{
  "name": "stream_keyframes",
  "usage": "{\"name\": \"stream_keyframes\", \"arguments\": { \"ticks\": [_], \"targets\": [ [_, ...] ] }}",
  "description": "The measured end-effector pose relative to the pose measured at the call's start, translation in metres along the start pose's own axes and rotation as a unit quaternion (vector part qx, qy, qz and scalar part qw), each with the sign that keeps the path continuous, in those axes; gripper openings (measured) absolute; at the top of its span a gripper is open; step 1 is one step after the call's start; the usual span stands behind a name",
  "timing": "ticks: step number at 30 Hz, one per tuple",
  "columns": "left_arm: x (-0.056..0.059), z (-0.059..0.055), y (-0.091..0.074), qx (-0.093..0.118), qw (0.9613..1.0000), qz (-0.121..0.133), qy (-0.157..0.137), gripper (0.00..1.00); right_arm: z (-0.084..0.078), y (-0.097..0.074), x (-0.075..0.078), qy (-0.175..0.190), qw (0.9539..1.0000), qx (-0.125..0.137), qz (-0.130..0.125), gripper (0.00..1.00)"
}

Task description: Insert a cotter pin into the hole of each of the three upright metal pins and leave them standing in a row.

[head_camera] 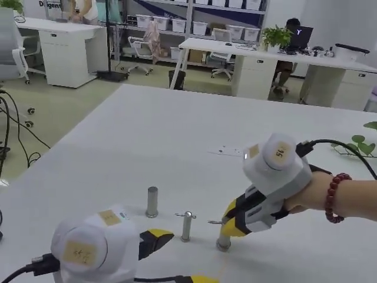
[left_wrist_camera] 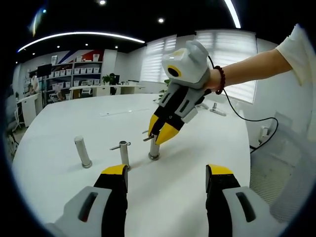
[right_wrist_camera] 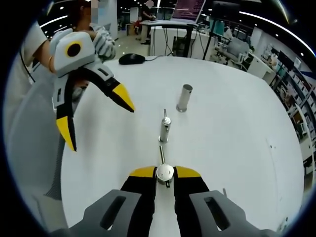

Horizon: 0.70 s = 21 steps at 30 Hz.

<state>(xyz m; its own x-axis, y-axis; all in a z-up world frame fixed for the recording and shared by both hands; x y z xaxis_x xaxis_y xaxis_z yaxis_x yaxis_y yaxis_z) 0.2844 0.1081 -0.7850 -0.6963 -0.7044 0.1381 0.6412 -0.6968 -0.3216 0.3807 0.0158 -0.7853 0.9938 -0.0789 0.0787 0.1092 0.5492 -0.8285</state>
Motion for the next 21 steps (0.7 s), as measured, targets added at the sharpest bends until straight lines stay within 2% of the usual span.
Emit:
{"name": "stream_keyframes", "arguments": {
  "ticks": [8, 15, 21],
  "targets": [
    [0.0005, -0.0003, -0.0037, 0.003, 1.0, 0.003, -0.007, 0.63, -0.0034, 0.002, 0.0053, 0.006, 1.0, -0.006, -0.002, 0.13],
    [0.0, 0.0005, -0.0059, 0.007, 0.9999, 0.003, -0.012, 0.64, -0.0035, 0.0029, 0.0087, 0.032, 0.9995, 0.008, 0.002, 0.13],
    [0.0011, 0.0027, -0.0085, 0.013, 0.9998, 0.004, -0.014, 0.64, -0.0053, 0.0029, 0.01, 0.04, 0.9991, 0.015, 0.009, 0.14]
  ]
}}
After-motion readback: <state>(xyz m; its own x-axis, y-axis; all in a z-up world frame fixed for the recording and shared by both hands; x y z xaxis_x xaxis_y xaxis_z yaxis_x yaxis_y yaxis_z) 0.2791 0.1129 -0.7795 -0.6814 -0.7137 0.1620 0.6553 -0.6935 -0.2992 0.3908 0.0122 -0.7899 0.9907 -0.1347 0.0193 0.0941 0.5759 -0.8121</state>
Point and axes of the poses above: the centre of the closed fingertips' face, and the gripper's own axes: y roughly forward along the fingers, x roughly to its right, z roughly out of its top, the point moved 4 cm from there along -y, roughly backward along the fingers, and after that the axes turned 1 degree about y, right-handed, at the moved point
